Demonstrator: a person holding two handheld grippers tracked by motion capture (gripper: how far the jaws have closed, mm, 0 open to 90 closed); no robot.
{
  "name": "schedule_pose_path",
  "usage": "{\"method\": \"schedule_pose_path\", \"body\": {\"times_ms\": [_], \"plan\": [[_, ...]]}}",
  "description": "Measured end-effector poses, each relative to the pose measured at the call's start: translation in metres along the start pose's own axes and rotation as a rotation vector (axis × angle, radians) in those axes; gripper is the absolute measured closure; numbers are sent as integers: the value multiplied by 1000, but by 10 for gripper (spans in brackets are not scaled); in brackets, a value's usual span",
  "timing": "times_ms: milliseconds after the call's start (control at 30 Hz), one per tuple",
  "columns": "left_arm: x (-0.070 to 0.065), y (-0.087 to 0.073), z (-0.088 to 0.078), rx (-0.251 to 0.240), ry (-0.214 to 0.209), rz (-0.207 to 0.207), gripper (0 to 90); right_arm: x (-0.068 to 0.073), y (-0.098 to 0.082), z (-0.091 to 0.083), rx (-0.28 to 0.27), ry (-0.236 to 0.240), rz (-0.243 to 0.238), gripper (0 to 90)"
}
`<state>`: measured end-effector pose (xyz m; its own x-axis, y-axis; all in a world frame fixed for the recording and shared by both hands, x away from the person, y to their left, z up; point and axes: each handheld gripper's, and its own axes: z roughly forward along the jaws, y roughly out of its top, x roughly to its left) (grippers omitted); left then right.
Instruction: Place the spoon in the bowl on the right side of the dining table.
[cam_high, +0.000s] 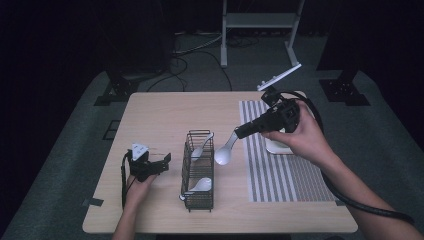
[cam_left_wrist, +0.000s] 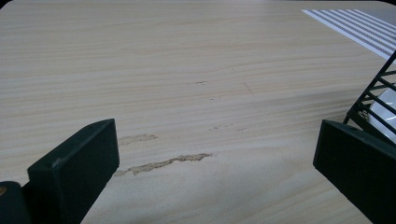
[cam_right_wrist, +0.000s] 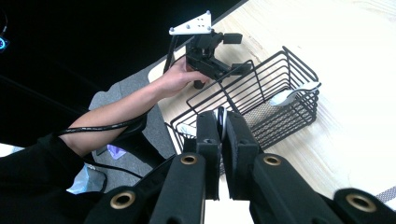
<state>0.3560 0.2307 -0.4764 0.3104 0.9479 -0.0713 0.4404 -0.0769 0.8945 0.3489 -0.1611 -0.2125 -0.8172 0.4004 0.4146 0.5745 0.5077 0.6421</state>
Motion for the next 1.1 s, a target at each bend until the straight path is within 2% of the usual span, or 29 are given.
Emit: {"method": "schedule_pose_path", "body": {"times_ms": [1100], "plan": [[0, 0, 0, 0, 0, 4, 0, -22, -21, -20, -24, -28, 67, 855]]}}
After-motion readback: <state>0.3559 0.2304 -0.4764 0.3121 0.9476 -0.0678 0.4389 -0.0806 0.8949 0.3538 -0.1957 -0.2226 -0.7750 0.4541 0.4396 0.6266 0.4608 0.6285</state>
